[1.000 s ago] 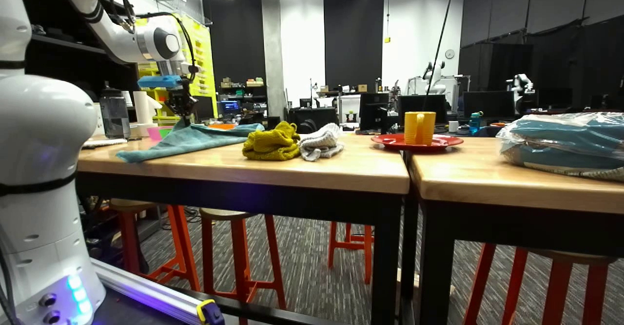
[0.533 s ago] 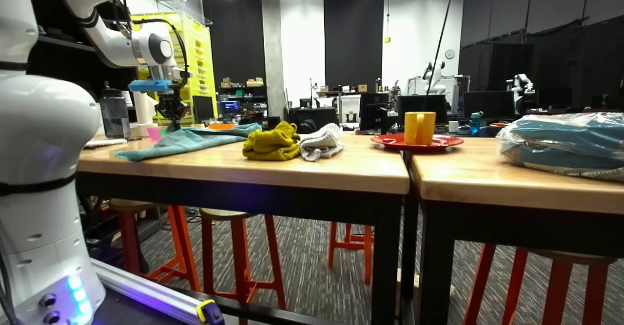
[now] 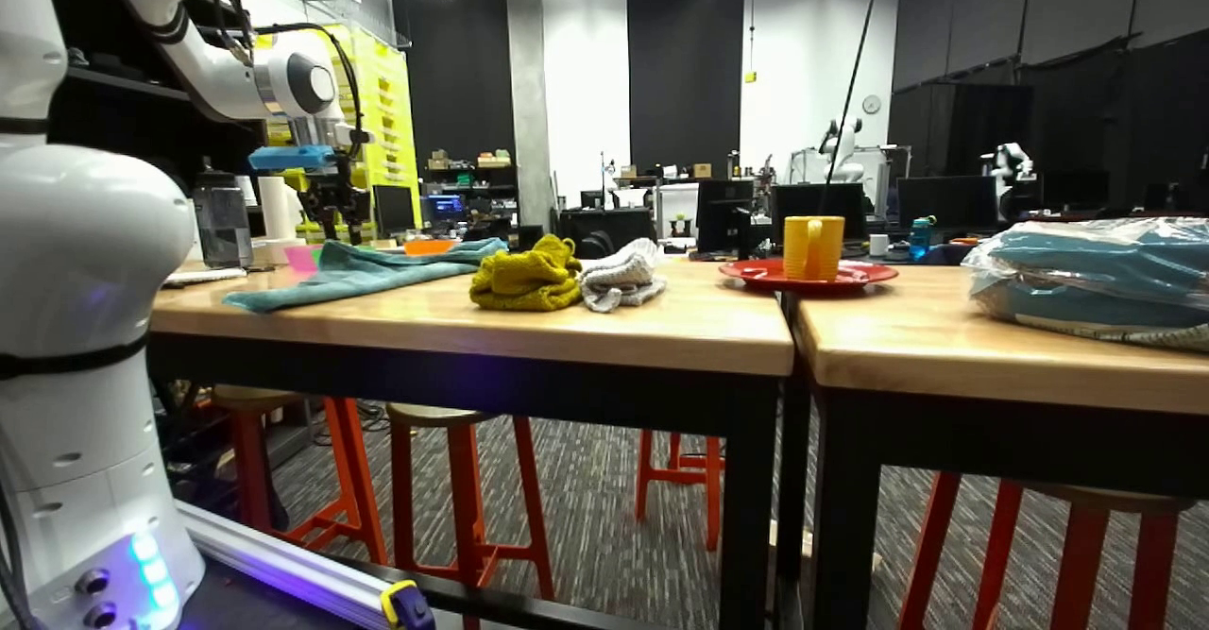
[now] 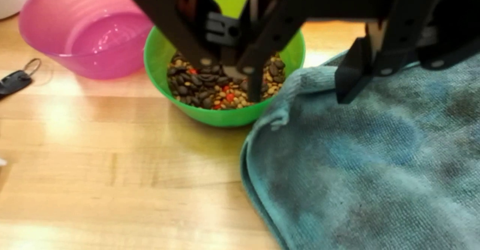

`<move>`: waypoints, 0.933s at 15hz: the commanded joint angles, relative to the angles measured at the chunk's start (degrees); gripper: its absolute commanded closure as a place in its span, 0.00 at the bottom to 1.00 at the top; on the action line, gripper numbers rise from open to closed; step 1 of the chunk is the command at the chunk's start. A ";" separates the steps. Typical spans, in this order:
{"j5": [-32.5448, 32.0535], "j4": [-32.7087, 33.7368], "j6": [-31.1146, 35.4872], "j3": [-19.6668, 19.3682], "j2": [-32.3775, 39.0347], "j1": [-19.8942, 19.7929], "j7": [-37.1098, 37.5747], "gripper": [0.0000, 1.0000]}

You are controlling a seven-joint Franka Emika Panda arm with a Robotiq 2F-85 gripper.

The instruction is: Fold the blue towel

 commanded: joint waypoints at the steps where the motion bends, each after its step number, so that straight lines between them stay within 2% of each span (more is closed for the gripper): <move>1: -0.37 -2.01 -1.20 -1.16 -4.66 -0.54 -0.82 0.14; 3: -0.87 -2.50 -1.53 -2.15 -6.19 -1.45 -1.33 0.02; 4: -1.00 -2.73 -1.44 -2.74 -6.71 -1.94 -1.86 0.00; 8: -0.30 -3.06 -0.17 -6.23 -8.03 -4.13 -9.25 0.00; 14: 1.34 -1.02 2.71 -11.64 -5.87 -6.00 -26.15 0.00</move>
